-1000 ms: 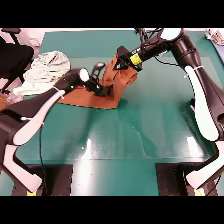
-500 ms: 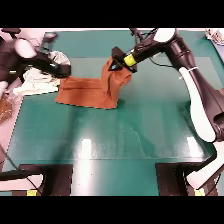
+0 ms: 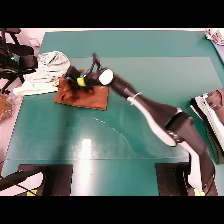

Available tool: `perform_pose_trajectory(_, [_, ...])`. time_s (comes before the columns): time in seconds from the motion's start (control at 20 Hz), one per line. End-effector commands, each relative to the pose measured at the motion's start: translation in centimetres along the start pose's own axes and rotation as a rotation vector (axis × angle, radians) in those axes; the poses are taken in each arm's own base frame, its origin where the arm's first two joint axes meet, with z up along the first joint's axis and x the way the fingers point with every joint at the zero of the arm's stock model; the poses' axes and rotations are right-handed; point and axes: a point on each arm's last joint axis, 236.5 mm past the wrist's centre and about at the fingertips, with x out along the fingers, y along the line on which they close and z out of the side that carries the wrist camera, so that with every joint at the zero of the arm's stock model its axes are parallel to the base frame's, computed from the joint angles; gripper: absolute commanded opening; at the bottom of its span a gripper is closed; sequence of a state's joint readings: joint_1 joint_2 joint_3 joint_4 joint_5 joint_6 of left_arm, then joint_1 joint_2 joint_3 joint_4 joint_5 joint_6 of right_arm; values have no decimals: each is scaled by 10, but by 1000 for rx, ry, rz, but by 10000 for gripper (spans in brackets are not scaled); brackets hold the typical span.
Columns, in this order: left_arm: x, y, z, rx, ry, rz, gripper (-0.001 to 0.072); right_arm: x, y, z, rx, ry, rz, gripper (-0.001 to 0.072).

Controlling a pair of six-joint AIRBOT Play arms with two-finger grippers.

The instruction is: Fold the shirts.

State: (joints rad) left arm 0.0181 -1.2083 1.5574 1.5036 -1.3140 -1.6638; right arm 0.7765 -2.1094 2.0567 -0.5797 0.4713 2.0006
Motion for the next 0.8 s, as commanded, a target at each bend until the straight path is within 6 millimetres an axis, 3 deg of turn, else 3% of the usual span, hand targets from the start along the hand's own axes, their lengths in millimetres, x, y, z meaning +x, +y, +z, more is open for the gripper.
perform_pose_trajectory(0.0, [-3, 4, -9, -6, 34, 13, 31, 44, -19, 7, 64, -167, 95, 510])
perform_pose_trajectory(0.15, [-3, 5, -7, -4, 27, 14, 30, 35, -13, 18, -118, -162, 80, 520])
perform_pose_trajectory(0.25, [-3, 5, -7, 18, 27, 15, 31, -1, -17, 44, -308, -115, 5, 517])
perform_pose_trajectory(0.35, [-3, 5, -8, 22, 29, 13, 31, -52, -37, 77, -440, -22, -153, 516])
perform_pose_trajectory(0.45, [-1, 1, -20, 42, 79, -3, 31, -118, -57, 118, -491, 27, -328, 516])
perform_pose_trajectory(0.55, [6, -20, -38, 67, 139, -97, 31, -178, -58, 153, -499, 17, -412, 517])
perform_pose_trajectory(0.6, [12, -44, -44, 69, 153, -199, 35, -204, -56, 168, -495, -1, -434, 517])
perform_pose_trajectory(0.65, [17, -70, -48, 91, 146, -301, 249, -229, -55, 179, -489, -13, -461, 517])
perform_pose_trajectory(0.7, [26, -92, -49, 111, 126, -370, 368, -250, -56, 186, -476, -14, -484, 517])
perform_pose_trajectory(0.75, [38, -107, -51, 150, 110, -388, 368, -267, -60, 189, -461, -1, -510, 517])
